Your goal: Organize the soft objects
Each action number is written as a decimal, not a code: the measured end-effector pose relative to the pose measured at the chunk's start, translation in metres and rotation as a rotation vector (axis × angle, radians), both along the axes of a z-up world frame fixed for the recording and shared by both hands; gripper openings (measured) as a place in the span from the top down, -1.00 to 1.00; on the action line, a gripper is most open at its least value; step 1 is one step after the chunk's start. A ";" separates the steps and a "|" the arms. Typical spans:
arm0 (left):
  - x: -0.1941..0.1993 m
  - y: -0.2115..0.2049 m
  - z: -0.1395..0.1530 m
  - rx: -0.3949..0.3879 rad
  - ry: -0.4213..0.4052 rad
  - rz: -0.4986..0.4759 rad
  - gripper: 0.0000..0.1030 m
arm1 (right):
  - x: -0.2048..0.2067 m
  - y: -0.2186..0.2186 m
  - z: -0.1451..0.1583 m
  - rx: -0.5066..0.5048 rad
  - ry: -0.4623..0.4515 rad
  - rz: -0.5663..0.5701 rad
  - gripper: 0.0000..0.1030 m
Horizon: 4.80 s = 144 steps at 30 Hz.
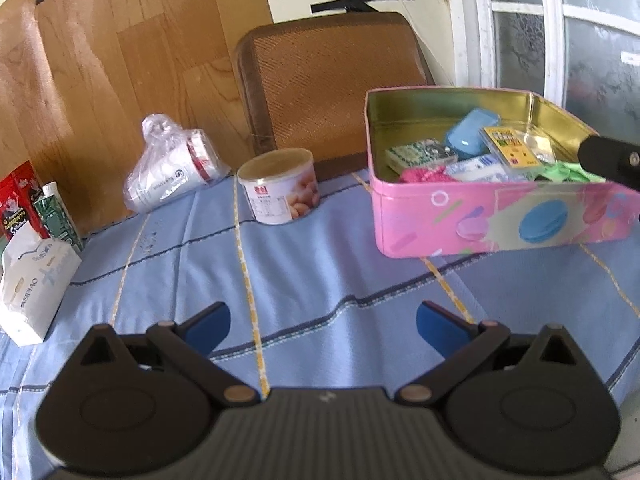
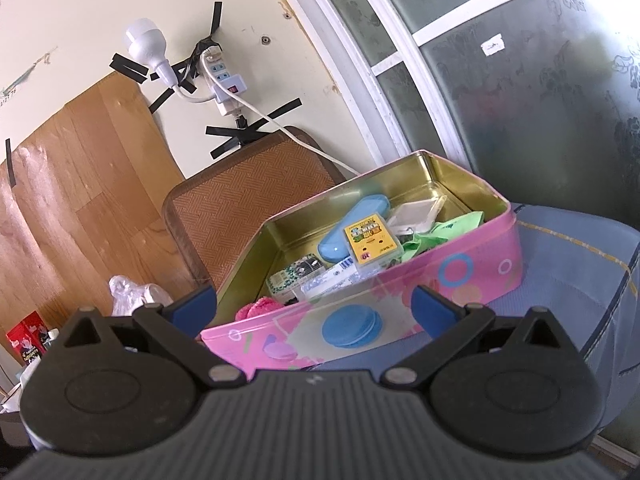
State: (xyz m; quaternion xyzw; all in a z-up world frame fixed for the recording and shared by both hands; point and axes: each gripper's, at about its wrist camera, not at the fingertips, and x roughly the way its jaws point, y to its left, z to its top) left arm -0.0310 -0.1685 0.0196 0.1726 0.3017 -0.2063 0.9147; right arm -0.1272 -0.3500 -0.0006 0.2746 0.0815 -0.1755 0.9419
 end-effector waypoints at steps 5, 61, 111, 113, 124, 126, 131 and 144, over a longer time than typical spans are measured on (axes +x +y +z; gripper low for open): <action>0.002 -0.001 -0.003 -0.002 0.036 -0.016 -0.99 | 0.000 0.000 -0.002 0.007 0.005 0.000 -1.00; 0.001 -0.002 -0.004 -0.006 0.099 -0.032 -0.99 | 0.004 0.002 -0.005 0.015 0.025 0.022 -1.00; 0.009 -0.002 -0.014 0.004 0.146 -0.029 -0.99 | 0.009 0.003 -0.013 0.060 0.066 0.040 -1.00; 0.009 -0.001 -0.014 0.003 0.148 -0.028 -0.99 | 0.010 0.002 -0.014 0.067 0.070 0.041 -1.00; 0.011 -0.001 -0.015 0.002 0.157 -0.025 -0.99 | 0.012 0.001 -0.016 0.072 0.077 0.048 -1.00; 0.011 -0.001 -0.016 0.002 0.158 -0.023 -0.99 | 0.012 0.001 -0.016 0.071 0.076 0.048 -1.00; 0.012 -0.001 -0.017 0.005 0.164 -0.020 -0.99 | 0.012 0.001 -0.016 0.071 0.076 0.048 -1.00; 0.016 0.000 -0.022 0.010 0.181 -0.008 -0.99 | 0.013 -0.001 -0.017 0.074 0.083 0.053 -1.00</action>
